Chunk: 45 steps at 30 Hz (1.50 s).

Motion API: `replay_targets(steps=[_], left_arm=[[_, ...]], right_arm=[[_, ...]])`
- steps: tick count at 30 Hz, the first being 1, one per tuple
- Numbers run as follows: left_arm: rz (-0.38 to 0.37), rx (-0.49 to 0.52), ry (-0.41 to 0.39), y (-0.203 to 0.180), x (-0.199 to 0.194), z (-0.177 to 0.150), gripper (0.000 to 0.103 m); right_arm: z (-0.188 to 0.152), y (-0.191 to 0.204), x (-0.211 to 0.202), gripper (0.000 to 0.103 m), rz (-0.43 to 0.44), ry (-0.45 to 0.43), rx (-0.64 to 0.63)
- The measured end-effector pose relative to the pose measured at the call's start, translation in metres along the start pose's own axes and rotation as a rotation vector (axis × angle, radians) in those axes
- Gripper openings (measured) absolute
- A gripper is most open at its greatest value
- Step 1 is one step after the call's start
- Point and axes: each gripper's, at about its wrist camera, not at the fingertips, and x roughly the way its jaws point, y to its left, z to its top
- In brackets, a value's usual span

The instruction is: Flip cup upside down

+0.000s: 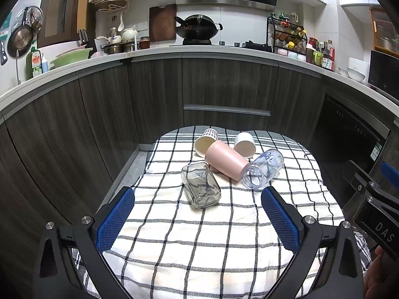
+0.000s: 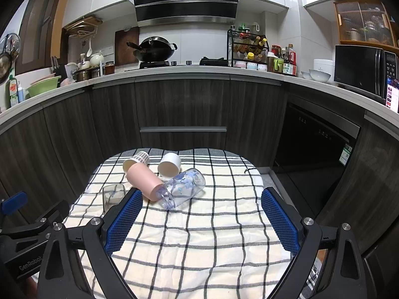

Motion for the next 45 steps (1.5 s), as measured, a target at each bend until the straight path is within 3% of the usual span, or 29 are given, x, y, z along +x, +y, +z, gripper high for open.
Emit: replay_targets(steps=[45], left_arm=[[0.012,-0.005,0.007,0.002,0.003,-0.003,0.103]], right_arm=[[-0.011,0.001,0.006,0.096,0.003,0.014,0.016]])
